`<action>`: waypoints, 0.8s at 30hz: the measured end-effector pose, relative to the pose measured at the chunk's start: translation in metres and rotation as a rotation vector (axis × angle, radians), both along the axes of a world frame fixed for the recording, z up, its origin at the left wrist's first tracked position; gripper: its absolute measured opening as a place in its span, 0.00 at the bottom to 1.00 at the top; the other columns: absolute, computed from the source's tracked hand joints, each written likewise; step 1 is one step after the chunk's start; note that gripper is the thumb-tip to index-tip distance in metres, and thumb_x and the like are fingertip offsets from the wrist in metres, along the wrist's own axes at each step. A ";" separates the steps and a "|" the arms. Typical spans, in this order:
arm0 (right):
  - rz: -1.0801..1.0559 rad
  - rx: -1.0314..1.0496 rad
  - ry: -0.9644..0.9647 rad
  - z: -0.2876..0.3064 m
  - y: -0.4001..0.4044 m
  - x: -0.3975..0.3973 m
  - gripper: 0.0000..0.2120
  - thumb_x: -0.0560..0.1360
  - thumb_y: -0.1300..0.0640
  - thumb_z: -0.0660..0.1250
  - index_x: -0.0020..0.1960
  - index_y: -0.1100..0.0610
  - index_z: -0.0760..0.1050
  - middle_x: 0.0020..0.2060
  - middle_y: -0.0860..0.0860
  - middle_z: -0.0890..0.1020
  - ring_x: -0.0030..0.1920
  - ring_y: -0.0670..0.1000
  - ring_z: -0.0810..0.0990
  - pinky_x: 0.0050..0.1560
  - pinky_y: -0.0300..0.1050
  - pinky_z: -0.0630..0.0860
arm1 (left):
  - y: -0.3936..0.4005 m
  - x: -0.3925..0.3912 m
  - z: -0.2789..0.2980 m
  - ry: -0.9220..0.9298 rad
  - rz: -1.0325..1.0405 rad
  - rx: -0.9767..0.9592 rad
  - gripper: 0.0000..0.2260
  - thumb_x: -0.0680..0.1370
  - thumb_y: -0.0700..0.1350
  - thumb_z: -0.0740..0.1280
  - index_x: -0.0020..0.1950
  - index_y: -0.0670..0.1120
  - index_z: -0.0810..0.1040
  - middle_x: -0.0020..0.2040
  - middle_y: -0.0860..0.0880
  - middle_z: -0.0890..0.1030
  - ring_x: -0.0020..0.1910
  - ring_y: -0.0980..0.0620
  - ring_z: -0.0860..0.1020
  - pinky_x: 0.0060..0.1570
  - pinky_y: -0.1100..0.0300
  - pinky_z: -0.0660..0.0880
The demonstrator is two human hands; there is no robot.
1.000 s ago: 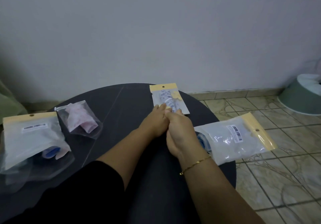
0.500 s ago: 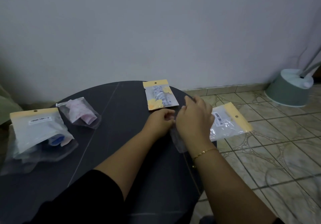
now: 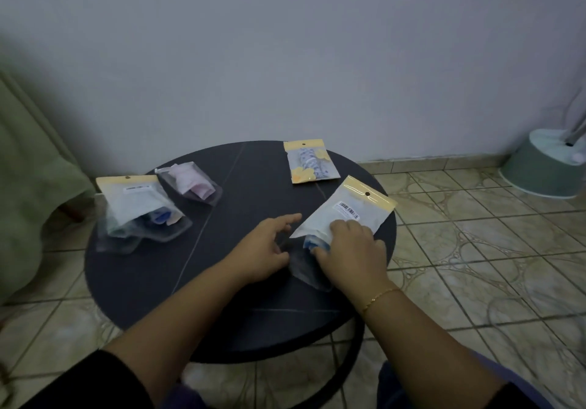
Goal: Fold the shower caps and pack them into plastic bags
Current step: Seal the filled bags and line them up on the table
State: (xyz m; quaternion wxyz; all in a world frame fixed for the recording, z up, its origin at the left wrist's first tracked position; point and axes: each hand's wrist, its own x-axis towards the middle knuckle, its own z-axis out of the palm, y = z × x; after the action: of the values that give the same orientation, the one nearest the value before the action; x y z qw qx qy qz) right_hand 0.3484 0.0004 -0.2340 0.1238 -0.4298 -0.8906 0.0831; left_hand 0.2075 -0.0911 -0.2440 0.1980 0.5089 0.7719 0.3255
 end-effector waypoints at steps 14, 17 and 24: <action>0.470 -0.031 0.145 -0.013 -0.049 -0.014 0.21 0.78 0.53 0.60 0.70 0.50 0.65 0.69 0.46 0.67 0.70 0.46 0.62 0.64 0.43 0.61 | -0.088 0.005 -0.006 0.400 0.226 0.054 0.22 0.67 0.62 0.68 0.58 0.56 0.74 0.70 0.59 0.61 0.61 0.56 0.72 0.53 0.59 0.71; 0.534 -0.022 0.157 -0.014 -0.049 -0.023 0.22 0.77 0.56 0.61 0.71 0.50 0.64 0.70 0.46 0.67 0.70 0.45 0.61 0.66 0.40 0.58 | -0.088 -0.001 -0.011 0.486 0.148 0.082 0.30 0.65 0.64 0.59 0.66 0.56 0.70 0.74 0.57 0.60 0.70 0.56 0.65 0.62 0.55 0.67; 0.615 -0.007 0.123 -0.019 -0.035 -0.044 0.22 0.77 0.50 0.60 0.71 0.46 0.63 0.68 0.43 0.69 0.70 0.43 0.62 0.72 0.48 0.50 | -0.081 -0.012 -0.017 0.470 0.004 0.015 0.33 0.74 0.57 0.58 0.74 0.61 0.43 0.72 0.66 0.47 0.72 0.66 0.42 0.70 0.64 0.48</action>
State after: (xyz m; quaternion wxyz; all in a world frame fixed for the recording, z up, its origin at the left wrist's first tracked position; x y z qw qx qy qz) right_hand 0.3039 -0.0348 -0.2530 0.1449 -0.1349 -0.9693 0.1457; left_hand 0.1951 -0.1716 -0.2610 0.0083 0.5705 0.7955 0.2041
